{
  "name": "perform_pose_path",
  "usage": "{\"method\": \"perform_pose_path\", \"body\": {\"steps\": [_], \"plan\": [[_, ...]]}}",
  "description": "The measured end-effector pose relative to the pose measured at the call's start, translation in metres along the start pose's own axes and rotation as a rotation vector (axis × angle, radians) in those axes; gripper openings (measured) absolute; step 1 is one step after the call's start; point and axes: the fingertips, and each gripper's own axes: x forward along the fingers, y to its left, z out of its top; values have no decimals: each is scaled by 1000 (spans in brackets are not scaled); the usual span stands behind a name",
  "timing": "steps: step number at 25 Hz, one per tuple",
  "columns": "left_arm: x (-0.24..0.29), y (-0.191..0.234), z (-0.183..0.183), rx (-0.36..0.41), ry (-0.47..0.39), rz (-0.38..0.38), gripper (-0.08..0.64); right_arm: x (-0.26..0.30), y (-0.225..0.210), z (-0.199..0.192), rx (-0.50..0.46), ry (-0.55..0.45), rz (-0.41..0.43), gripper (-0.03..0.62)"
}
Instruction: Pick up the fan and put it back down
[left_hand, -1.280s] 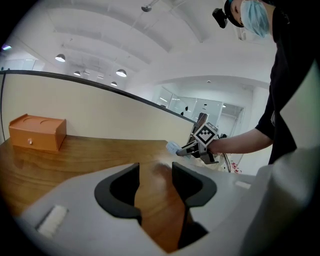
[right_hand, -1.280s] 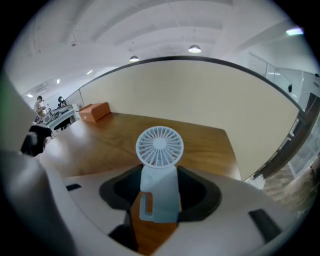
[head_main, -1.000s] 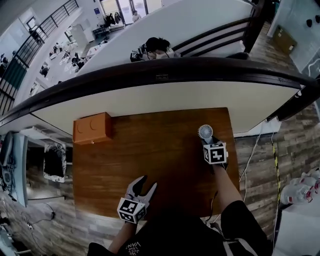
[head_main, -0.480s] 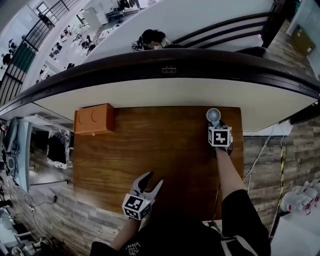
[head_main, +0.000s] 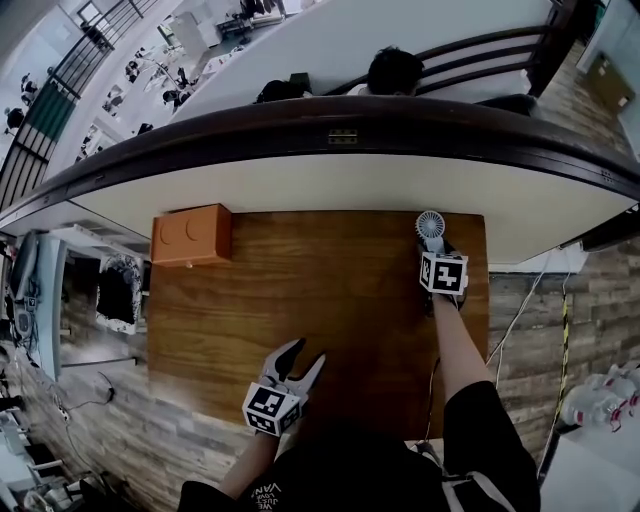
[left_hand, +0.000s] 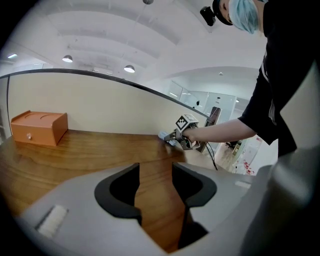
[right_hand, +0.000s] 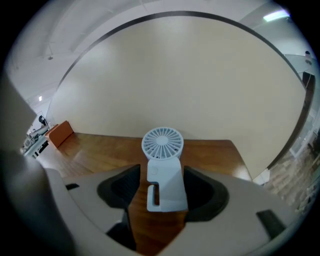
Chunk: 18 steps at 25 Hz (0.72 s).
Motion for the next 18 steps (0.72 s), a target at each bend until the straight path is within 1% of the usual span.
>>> {"method": "perform_pose_path", "body": {"steps": [4, 9, 11, 14, 18], "plan": [[-3, -2, 9, 14, -22, -6, 190, -24, 4, -1, 20, -48, 3, 247], [-9, -1, 14, 28, -59, -37, 190, -72, 24, 0, 7, -149, 10, 247], [-13, 1, 14, 37, -69, -63, 190, -94, 37, -3, 6, -189, 9, 247], [-21, 1, 16, 74, -79, -120, 190, -127, 59, -10, 6, -254, -13, 247], [-46, 0, 22, 100, -95, -196, 190, -177, 91, -31, 45, -308, -45, 246]]}}
